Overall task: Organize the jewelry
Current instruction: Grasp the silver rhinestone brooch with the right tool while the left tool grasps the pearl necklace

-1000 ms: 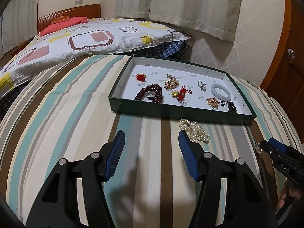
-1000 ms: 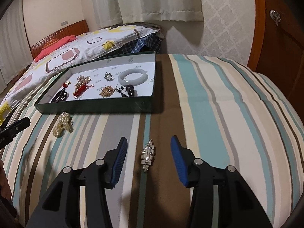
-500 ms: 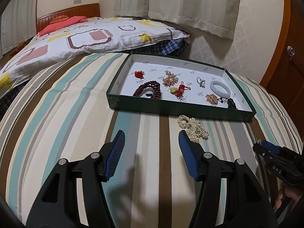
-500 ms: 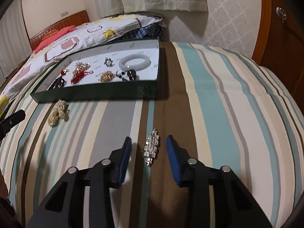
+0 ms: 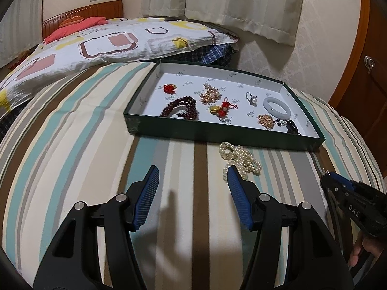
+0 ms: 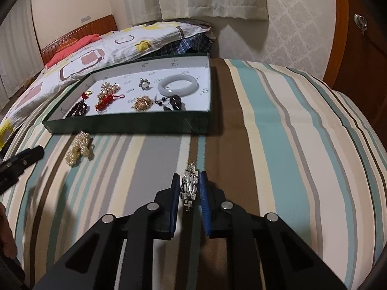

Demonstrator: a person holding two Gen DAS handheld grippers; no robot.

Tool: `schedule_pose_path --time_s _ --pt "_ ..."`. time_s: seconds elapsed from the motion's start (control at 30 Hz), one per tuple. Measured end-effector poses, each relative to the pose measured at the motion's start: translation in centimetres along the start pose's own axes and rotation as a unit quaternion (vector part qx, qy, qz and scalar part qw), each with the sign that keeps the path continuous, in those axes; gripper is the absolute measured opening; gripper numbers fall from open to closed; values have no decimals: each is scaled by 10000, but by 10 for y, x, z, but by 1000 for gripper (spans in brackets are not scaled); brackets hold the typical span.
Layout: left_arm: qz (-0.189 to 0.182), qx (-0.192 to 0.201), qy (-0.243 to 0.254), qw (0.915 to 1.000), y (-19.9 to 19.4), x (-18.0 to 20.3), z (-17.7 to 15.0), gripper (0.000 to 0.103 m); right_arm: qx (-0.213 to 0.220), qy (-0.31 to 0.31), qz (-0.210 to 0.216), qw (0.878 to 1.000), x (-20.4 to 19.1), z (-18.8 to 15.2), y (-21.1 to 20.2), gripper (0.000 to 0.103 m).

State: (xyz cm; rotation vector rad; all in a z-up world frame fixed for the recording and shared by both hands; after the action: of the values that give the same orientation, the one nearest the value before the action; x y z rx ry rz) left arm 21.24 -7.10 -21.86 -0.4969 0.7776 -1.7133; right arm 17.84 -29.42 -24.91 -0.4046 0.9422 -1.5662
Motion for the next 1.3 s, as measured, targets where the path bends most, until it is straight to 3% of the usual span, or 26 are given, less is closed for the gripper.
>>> schedule_pose_path --time_s 0.53,0.6,0.87,1.1,1.3 --pt "-370 -243 142 9989 40 42 21 57 51 -20 191 9998 -11 18 6 17" --pt "-376 -270 178 9988 45 47 23 62 49 8 203 9998 -11 19 7 17" --pt "-340 -448 280 9980 61 51 22 62 -2 55 249 9997 -12 20 11 17" --pt "-404 -378 260 9981 60 43 19 26 -42 46 266 9996 -14 18 14 17" --pt "-520 -314 261 9978 57 41 19 20 -42 5 268 9996 -16 17 13 17"
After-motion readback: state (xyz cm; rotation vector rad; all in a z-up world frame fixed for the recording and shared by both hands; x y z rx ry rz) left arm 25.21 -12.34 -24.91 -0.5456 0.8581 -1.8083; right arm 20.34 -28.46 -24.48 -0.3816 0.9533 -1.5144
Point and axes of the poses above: each gripper's, at about its wrist camera, not at the fingertips, and y roughly the way its jaws point, x to its right, z to its top, the point moved 9 cm from there along y, roughly the way its jaws point, and after that the axes turned 15 degrees about y, right-handed, at the moved point
